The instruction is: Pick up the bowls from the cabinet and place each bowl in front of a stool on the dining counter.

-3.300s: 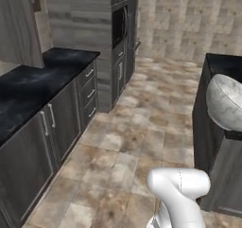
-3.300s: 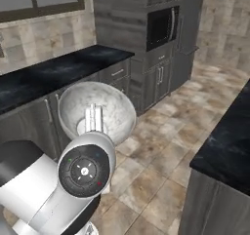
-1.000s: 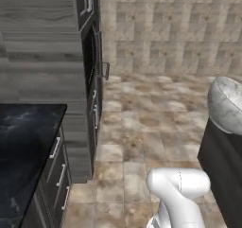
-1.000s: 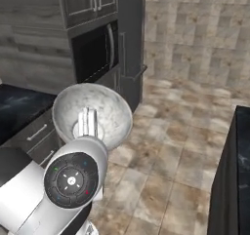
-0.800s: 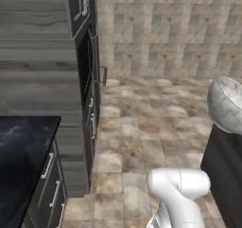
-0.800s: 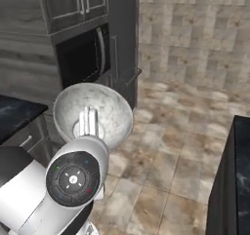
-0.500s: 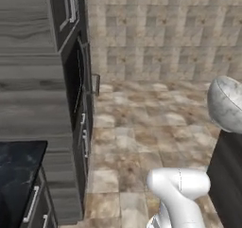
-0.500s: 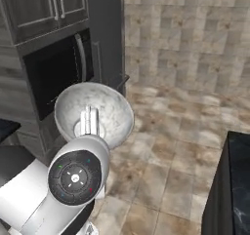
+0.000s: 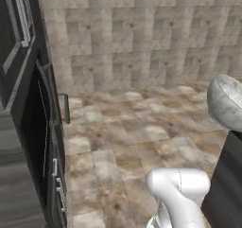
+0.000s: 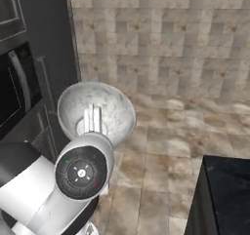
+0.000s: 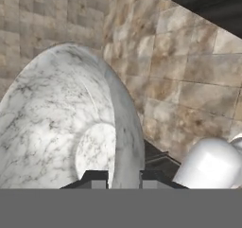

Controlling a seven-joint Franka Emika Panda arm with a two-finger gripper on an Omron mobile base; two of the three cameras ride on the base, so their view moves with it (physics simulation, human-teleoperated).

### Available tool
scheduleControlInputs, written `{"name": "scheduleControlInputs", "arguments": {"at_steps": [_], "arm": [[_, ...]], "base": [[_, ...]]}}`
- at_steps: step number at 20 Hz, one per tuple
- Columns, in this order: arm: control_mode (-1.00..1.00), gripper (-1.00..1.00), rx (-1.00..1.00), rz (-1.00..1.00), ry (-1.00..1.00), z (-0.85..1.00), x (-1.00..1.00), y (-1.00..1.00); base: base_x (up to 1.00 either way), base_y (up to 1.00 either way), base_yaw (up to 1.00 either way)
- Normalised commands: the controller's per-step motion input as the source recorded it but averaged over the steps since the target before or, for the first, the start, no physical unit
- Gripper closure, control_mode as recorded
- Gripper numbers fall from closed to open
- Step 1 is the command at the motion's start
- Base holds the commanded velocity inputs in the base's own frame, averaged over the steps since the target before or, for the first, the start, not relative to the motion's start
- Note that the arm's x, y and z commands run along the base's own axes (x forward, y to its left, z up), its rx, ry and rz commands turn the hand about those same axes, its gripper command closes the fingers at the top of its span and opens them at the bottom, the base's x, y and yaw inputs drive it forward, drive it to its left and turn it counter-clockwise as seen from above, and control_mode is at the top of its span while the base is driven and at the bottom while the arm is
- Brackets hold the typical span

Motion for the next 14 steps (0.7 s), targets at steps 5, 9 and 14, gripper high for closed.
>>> {"name": "scheduleControlInputs", "arguments": {"at_steps": [5,9,14], "arm": [[1.0,1.0,0.0,0.0,0.0,0.0,0.0,0.0],[1.0,1.0,0.0,0.0,0.0,0.0,0.0,0.0],[1.0,1.0,0.0,0.0,0.0,0.0,0.0,0.0]], "base": [[1.0,-0.17,-0.48],[1.0,-0.04,-0.54],[1.0,0.0,-0.61]]}}
